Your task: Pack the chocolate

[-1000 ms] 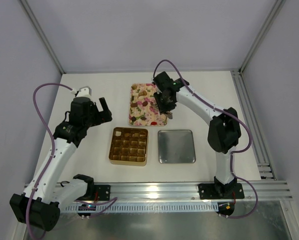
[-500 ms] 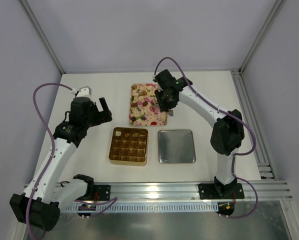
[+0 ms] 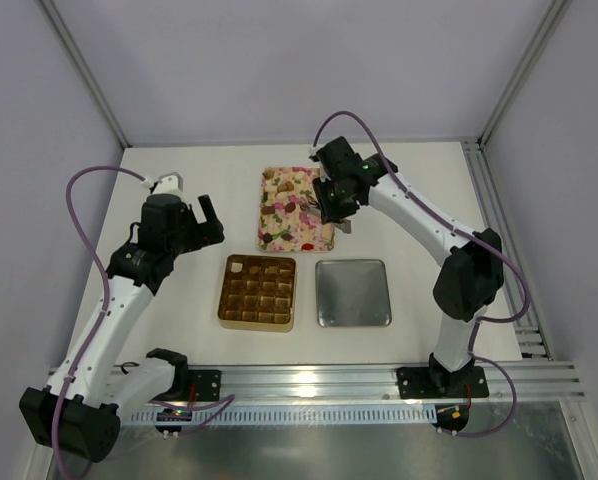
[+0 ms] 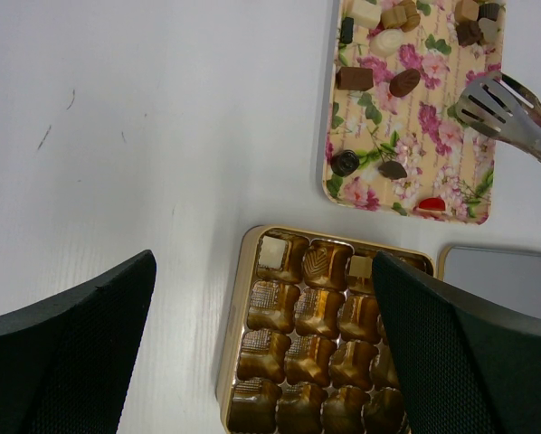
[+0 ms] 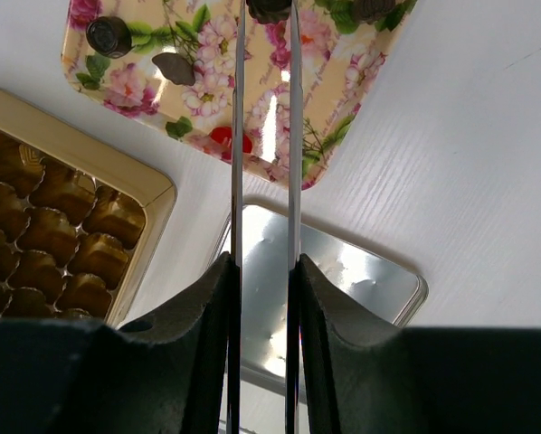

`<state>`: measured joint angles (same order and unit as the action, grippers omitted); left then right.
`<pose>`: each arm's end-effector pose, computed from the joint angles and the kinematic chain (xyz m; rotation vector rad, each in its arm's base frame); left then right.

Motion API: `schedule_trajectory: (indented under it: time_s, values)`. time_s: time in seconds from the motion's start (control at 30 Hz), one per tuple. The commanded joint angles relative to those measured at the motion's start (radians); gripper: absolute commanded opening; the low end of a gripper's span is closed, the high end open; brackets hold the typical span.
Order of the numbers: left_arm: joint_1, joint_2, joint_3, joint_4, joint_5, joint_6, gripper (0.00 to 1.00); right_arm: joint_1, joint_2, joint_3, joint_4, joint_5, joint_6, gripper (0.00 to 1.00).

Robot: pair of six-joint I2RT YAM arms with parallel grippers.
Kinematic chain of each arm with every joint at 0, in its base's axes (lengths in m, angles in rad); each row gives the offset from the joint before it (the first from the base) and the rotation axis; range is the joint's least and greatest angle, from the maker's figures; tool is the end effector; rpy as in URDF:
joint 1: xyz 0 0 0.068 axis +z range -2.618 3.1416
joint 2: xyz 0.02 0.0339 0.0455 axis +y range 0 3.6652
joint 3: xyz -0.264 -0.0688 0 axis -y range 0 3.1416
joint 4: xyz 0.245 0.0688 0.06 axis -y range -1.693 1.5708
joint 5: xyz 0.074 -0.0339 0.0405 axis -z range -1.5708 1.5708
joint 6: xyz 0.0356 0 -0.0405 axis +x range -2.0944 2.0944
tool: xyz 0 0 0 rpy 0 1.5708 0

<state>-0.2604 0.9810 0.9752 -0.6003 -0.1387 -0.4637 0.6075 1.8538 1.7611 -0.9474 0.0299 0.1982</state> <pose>0.2026 -0.0489 0.3292 -0.3002 2.1615 -0.2628 0.3280 0.2267 0.3096 -0.5243 2.5786 0.2442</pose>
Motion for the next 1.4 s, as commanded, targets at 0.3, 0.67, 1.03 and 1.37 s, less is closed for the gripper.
schedule_trajectory:
  time_s: [0.3, 0.67, 1.03, 1.37]
  values:
    - [0.001, -0.007, 0.005, 0.011, -0.012, 0.000, 1.00, 0.133, -0.200, -0.077, -0.028, -0.007, 0.030, 0.33]
    - [0.001, -0.008, 0.003, 0.011, -0.002, -0.001, 1.00, 0.282, -0.332, -0.199, -0.056, 0.024, 0.106, 0.33]
    - [0.001, -0.004, 0.003, 0.013, 0.007, -0.001, 1.00, 0.328, -0.377, -0.328, -0.005, 0.008, 0.155, 0.33]
    - [0.001, -0.005, 0.005, 0.013, 0.002, 0.000, 1.00, 0.345, -0.338, -0.321, 0.010, 0.008, 0.152, 0.33]
